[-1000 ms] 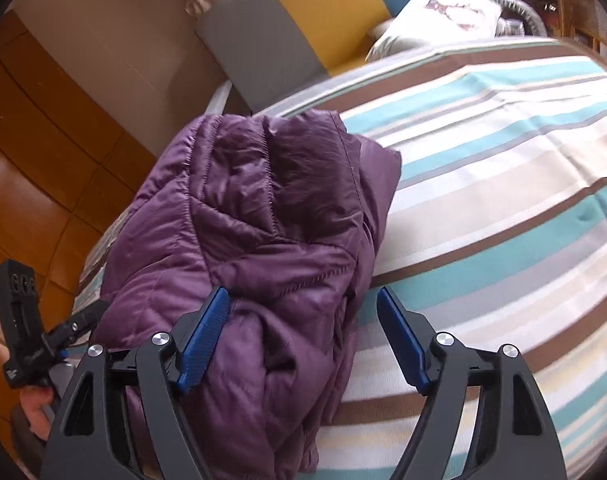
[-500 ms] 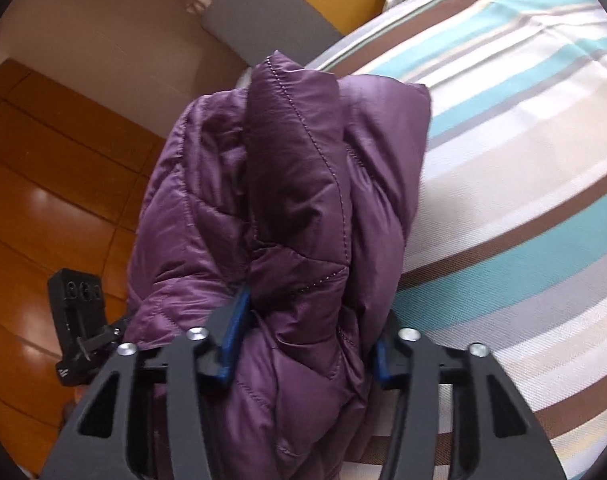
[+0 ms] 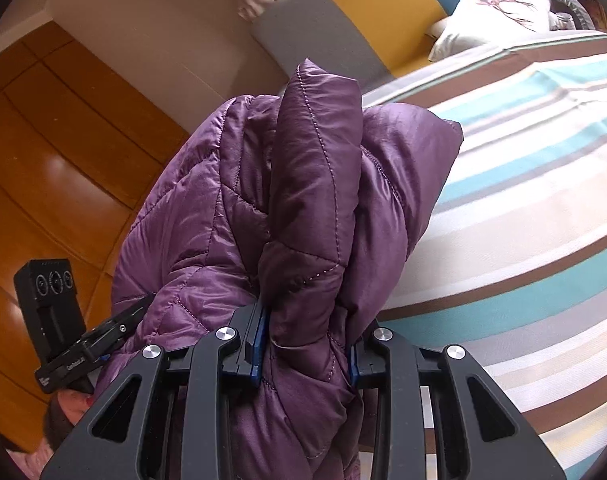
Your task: Fold large clothes
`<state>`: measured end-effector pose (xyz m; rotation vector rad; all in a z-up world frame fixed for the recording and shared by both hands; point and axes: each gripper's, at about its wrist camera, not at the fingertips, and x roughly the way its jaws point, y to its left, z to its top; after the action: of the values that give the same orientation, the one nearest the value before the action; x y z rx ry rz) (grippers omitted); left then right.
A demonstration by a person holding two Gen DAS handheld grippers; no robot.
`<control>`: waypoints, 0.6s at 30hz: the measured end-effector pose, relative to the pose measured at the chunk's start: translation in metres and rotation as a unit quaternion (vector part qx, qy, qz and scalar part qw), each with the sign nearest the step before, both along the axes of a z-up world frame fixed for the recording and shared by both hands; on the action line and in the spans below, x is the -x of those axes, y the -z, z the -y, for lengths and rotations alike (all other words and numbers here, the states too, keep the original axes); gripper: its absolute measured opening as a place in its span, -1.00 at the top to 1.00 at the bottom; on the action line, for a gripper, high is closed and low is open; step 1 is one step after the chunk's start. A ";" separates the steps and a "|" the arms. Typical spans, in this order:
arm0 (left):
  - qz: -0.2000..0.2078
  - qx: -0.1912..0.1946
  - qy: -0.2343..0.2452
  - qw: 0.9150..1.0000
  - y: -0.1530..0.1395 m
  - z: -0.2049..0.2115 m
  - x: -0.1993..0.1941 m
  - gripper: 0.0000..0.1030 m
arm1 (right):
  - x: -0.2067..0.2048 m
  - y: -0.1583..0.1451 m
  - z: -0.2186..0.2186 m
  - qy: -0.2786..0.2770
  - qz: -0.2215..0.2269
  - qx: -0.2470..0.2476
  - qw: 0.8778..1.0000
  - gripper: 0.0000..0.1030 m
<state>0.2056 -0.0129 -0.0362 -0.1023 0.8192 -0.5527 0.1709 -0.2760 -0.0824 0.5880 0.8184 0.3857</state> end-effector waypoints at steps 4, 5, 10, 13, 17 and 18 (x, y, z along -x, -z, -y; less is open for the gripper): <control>0.028 0.005 -0.021 0.999 -0.020 -0.020 0.012 -0.26 | 0.001 -0.010 -0.012 -0.010 0.024 -0.008 1.000 0.42; 0.034 0.008 -0.026 0.999 -0.023 -0.028 0.013 -0.26 | 0.001 -0.014 -0.015 -0.014 0.030 -0.009 0.999 0.42; 0.047 0.011 -0.063 0.997 -0.035 -0.071 0.014 -0.26 | -0.023 -0.028 -0.051 -0.045 0.049 -0.007 0.998 0.42; 0.049 0.012 -0.091 0.995 -0.036 -0.100 0.008 -0.26 | -0.048 -0.027 -0.076 -0.069 0.049 -0.005 0.996 0.42; 0.038 0.018 -0.131 0.991 -0.026 -0.142 -0.010 -0.26 | -0.071 -0.022 -0.115 -0.098 0.040 0.006 0.994 0.42; 0.035 0.021 -0.137 0.990 -0.023 -0.149 -0.014 -0.26 | -0.076 -0.020 -0.124 -0.104 0.037 0.009 0.994 0.42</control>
<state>0.2198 0.1366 -0.0130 -0.2288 0.7118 -0.3117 0.2468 -0.1522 -0.0624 0.4700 0.8142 0.5874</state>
